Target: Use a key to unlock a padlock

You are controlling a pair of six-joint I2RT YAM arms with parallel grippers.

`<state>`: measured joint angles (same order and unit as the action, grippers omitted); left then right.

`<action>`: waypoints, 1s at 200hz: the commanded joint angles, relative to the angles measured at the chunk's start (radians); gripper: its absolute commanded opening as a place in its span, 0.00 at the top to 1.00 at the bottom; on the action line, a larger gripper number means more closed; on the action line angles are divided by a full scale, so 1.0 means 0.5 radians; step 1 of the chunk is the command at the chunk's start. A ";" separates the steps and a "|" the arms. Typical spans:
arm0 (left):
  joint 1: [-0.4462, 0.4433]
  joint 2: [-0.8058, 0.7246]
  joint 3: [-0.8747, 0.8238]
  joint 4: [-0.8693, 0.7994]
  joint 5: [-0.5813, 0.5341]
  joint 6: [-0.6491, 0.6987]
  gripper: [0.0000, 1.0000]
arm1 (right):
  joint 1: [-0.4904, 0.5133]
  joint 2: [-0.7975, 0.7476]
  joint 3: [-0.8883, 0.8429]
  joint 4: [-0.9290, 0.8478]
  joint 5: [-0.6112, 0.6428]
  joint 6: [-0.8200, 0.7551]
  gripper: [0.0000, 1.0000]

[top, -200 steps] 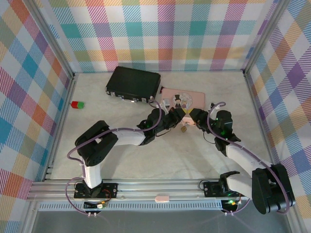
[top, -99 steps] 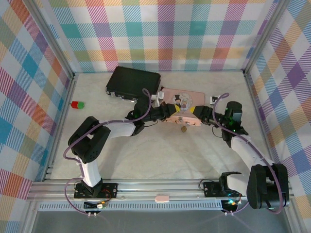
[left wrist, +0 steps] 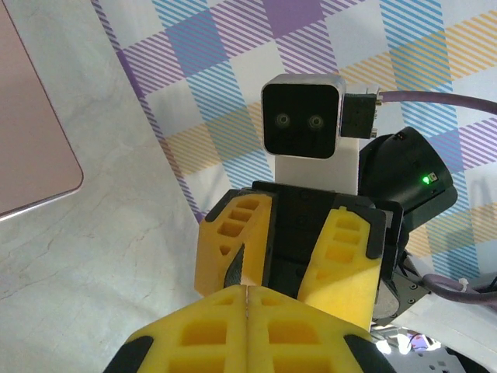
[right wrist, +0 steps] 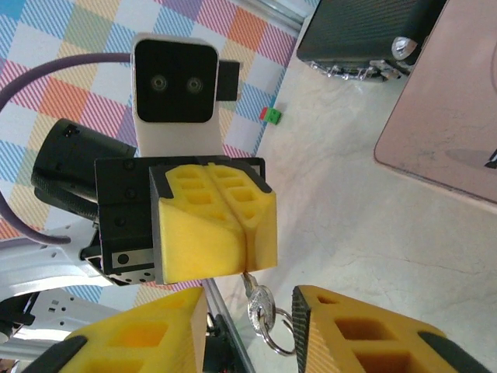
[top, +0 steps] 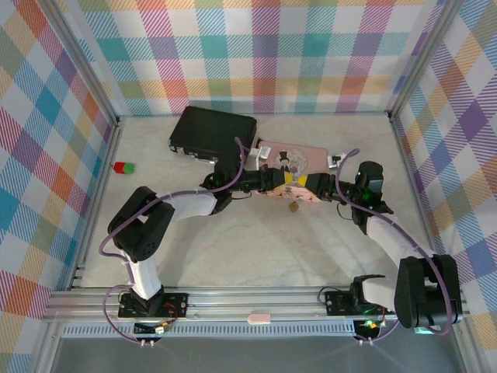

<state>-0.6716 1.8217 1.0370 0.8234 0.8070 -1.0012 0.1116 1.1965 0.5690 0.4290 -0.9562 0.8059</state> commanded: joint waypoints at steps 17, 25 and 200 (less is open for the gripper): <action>-0.010 -0.051 0.052 0.117 0.058 0.030 1.00 | 0.024 0.016 0.054 0.082 -0.073 -0.029 0.70; -0.010 -0.051 0.052 0.117 0.050 0.032 1.00 | 0.025 0.014 0.053 0.084 -0.078 -0.026 0.71; -0.107 -0.243 -0.280 -0.670 -0.964 0.367 0.41 | 0.013 -0.155 0.003 -0.570 0.762 -0.229 1.00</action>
<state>-0.6773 1.7466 0.9283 0.7074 0.5568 -0.9436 0.1192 1.1950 0.5686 0.3294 -0.7895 0.7719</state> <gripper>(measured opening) 0.597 0.047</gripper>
